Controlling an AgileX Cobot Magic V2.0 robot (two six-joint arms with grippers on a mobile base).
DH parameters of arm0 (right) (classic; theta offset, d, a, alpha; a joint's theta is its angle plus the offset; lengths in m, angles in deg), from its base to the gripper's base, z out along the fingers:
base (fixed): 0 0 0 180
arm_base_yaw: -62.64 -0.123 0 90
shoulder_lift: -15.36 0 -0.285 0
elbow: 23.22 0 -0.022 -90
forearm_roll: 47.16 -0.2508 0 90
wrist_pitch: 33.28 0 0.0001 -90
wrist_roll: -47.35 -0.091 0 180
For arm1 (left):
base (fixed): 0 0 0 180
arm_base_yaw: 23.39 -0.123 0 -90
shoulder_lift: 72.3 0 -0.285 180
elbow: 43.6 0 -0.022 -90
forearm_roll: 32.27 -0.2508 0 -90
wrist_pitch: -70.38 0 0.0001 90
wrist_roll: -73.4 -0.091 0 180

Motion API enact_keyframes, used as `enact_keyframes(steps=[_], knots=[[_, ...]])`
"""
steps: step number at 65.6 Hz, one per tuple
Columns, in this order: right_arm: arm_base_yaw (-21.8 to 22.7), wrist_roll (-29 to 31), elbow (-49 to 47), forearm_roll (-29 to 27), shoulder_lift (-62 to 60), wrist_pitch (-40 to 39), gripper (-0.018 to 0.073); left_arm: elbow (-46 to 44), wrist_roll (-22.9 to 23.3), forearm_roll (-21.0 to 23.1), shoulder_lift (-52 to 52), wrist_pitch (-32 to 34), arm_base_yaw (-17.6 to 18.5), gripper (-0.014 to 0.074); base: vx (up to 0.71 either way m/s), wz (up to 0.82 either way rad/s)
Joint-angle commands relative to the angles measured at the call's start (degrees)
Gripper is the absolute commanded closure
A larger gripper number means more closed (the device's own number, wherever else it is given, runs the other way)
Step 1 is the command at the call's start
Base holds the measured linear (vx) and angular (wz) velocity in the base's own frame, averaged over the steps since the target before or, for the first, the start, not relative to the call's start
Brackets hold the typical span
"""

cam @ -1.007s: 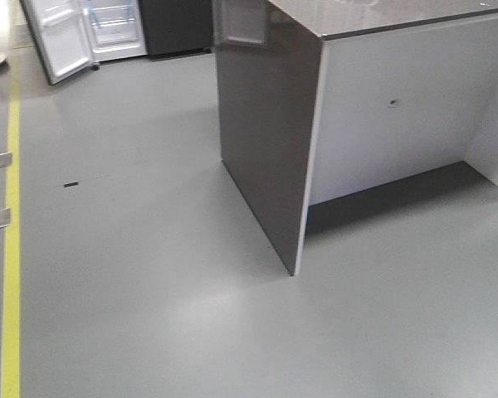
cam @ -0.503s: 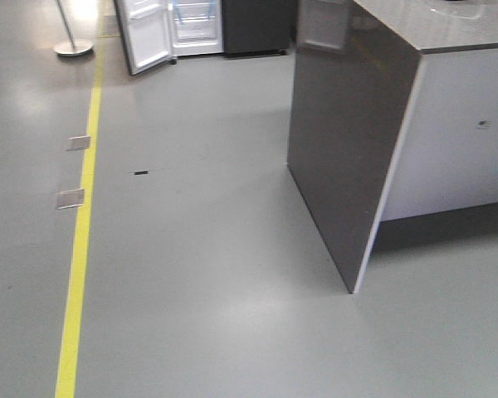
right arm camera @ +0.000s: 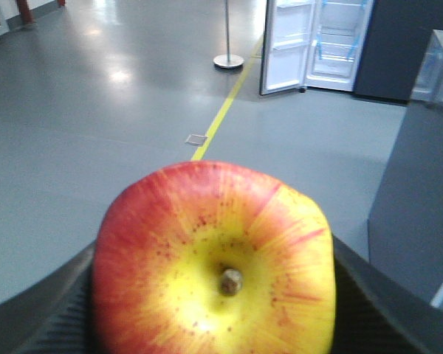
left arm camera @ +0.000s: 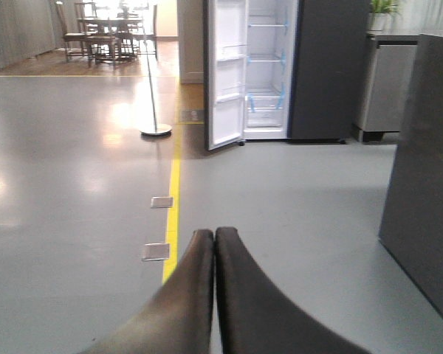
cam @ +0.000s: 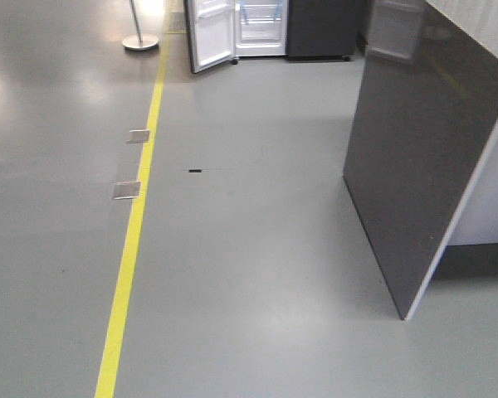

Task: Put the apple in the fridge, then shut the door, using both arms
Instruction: 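Drive toward the open white refrigerator carrying the apple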

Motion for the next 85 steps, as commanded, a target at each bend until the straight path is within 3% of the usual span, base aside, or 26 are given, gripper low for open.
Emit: enact_keyframes(steps=[1,85], knots=[[0.0,0.4,-1.4,-0.9,0.5,-4.5,0.0466,-1.0,0.6,0.1,0.9,4.6,0.1,0.0603,0.08,0.29],[0.0,0.4,-1.4,-0.9,0.5,-4.5,0.0466,-1.0,0.6,0.1,0.9,4.6,0.1,0.0603,0.1,0.13]])
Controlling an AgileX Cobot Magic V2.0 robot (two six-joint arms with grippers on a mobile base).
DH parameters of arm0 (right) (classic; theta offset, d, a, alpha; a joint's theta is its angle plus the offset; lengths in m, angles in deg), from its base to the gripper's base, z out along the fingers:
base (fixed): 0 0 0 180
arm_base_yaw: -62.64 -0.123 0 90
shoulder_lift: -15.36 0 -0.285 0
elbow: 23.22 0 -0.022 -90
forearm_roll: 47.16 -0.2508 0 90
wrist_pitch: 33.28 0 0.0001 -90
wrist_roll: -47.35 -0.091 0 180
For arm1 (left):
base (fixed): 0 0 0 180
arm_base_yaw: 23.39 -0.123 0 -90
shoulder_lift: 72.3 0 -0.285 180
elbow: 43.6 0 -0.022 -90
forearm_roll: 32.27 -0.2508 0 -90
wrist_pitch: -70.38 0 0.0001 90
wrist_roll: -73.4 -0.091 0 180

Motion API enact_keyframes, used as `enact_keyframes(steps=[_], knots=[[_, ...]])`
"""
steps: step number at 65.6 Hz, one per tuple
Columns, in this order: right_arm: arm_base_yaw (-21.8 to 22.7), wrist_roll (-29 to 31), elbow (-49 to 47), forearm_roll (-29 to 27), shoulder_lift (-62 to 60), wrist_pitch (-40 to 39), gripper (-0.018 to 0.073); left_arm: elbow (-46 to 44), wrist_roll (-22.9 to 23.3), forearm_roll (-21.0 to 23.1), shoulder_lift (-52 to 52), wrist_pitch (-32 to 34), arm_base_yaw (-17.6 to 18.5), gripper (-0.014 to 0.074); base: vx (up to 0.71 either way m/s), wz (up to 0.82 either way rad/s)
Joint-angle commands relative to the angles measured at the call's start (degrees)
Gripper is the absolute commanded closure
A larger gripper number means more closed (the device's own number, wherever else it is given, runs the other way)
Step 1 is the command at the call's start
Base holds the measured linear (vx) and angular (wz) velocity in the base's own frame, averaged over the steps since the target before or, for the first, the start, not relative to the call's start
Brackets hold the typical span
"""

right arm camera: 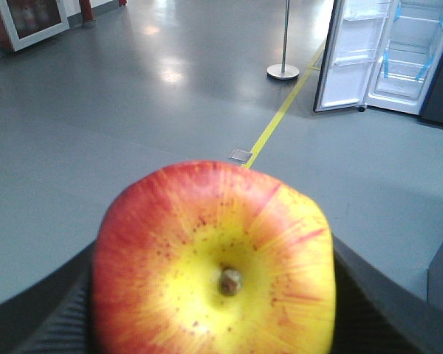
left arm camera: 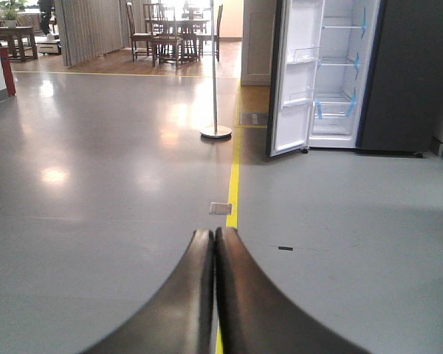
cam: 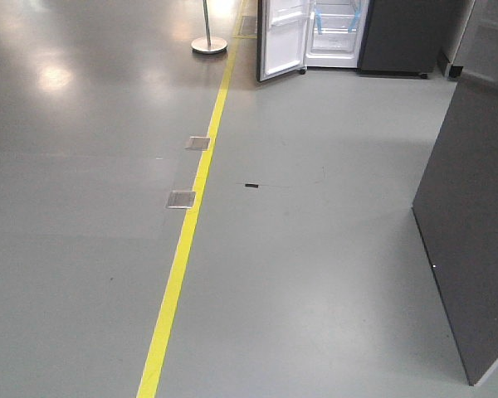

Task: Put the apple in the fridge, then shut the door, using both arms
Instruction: 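Drive toward the open white refrigerator carrying the apple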

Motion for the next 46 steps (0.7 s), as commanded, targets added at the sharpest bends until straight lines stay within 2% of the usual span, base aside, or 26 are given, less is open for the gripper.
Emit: enact_keyframes(steps=[1,46], knots=[[0.0,0.4,-1.4,-0.9,0.5,-4.5,0.0466,-1.0,0.6,0.1,0.9,4.6,0.1,0.0603,0.15,0.01],[0.0,0.4,-1.4,-0.9,0.5,-4.5,0.0466,-1.0,0.6,0.1,0.9,4.6,0.1,0.0603,0.17,-0.03]])
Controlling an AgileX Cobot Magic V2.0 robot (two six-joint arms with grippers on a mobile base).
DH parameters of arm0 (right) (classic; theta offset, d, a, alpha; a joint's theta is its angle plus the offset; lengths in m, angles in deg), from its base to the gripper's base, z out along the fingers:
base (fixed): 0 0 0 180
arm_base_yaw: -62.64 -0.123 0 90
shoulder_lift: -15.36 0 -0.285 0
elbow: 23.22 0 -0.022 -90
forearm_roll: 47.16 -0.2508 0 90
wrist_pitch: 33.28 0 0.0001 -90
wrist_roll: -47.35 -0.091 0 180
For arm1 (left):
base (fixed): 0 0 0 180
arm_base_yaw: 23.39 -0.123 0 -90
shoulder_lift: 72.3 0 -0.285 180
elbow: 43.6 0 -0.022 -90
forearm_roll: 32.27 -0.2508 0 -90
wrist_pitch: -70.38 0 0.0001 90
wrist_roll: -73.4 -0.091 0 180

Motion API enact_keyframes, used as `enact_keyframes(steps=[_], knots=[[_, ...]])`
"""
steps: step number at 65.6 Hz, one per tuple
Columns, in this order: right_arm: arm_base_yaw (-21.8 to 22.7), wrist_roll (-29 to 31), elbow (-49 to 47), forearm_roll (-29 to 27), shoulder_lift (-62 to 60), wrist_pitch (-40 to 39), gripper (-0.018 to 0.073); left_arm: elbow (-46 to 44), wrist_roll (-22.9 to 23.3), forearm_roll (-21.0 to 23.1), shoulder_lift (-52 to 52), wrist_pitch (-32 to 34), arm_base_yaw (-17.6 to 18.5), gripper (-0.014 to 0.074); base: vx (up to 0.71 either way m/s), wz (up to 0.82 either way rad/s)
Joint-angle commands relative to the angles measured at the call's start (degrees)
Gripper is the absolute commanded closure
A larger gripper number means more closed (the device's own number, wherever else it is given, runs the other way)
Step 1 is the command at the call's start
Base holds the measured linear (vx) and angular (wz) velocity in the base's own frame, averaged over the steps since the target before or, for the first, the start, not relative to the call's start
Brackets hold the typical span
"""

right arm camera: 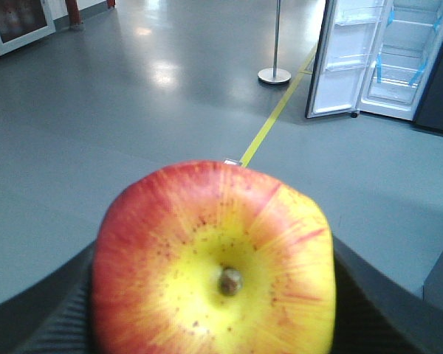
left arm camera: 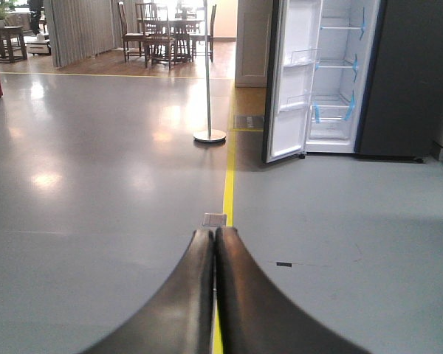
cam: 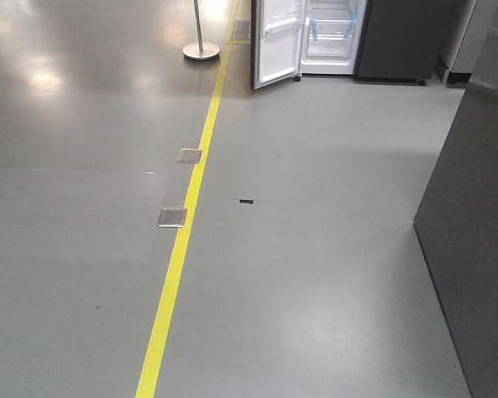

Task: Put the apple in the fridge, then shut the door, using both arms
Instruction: 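Drive toward the open white refrigerator carrying the apple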

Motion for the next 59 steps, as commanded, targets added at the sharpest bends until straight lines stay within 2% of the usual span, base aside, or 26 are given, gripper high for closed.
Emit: enact_keyframes(steps=[1,59], knots=[[0.0,0.4,-1.4,-0.9,0.5,-4.5,0.0466,-1.0,0.6,0.1,0.9,4.6,0.1,0.0603,0.18,-0.06],[0.0,0.4,-1.4,-0.9,0.5,-4.5,0.0466,-1.0,0.6,0.1,0.9,4.6,0.1,0.0603,0.17,-0.01]])
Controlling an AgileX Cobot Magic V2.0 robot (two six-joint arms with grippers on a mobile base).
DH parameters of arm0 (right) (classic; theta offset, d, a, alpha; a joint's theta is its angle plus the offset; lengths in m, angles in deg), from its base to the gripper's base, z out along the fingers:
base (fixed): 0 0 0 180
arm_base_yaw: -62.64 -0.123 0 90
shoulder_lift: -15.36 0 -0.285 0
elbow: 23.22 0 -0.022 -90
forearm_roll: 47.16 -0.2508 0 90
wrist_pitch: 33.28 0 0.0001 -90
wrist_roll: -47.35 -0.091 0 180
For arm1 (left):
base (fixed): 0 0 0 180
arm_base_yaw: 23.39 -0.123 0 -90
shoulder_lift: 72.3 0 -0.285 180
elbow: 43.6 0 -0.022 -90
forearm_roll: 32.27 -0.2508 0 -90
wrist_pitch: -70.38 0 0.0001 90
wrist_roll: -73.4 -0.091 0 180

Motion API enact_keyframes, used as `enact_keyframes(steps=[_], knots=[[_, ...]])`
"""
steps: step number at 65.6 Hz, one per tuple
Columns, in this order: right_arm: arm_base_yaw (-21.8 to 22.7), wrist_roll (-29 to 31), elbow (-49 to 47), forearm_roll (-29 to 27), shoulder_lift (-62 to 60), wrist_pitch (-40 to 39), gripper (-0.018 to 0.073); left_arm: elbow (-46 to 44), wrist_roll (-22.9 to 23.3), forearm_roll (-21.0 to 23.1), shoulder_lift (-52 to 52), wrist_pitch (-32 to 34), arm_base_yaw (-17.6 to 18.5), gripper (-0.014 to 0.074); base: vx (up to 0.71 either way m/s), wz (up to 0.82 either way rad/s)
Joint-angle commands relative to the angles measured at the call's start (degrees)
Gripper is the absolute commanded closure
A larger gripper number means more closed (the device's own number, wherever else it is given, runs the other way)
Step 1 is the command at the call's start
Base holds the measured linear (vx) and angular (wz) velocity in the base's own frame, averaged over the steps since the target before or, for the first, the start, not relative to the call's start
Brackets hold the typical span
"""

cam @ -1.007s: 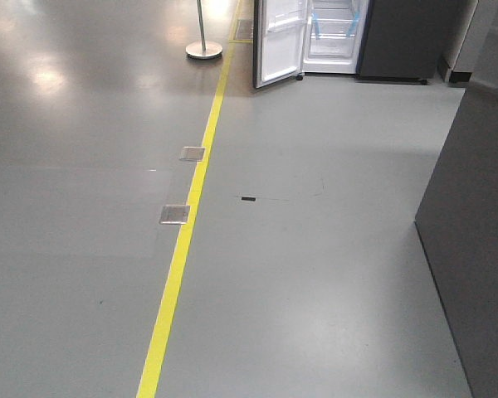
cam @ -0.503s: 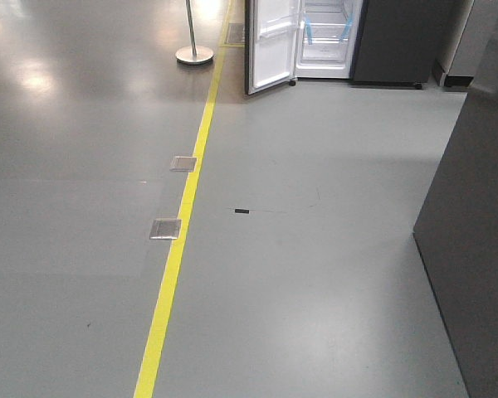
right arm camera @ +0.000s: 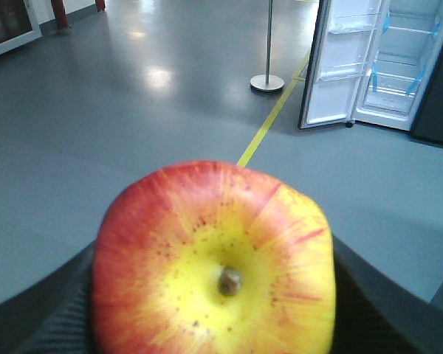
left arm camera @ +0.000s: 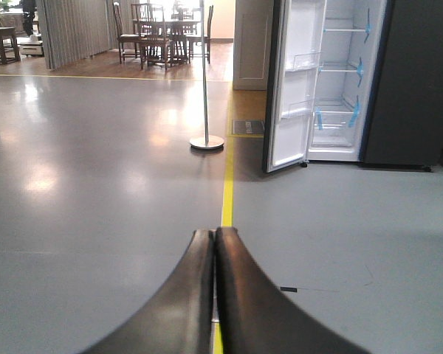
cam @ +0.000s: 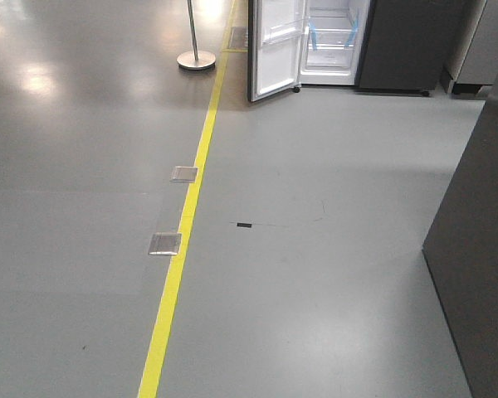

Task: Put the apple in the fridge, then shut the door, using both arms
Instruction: 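Drive toward the open white refrigerator carrying the apple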

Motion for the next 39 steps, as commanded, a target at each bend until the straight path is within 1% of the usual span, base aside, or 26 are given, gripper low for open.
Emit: enact_keyframes(steps=[1,39], knots=[[0.0,0.4,-1.4,-0.9,0.5,-4.6,0.0466,-1.0,0.6,0.1,0.9,4.6,0.1,0.0603,0.19,0.01],[0.0,0.4,-1.4,-0.9,0.5,-4.6,0.0465,-1.0,0.6,0.1,0.9,4.6,0.1,0.0603,0.19,-0.03]])
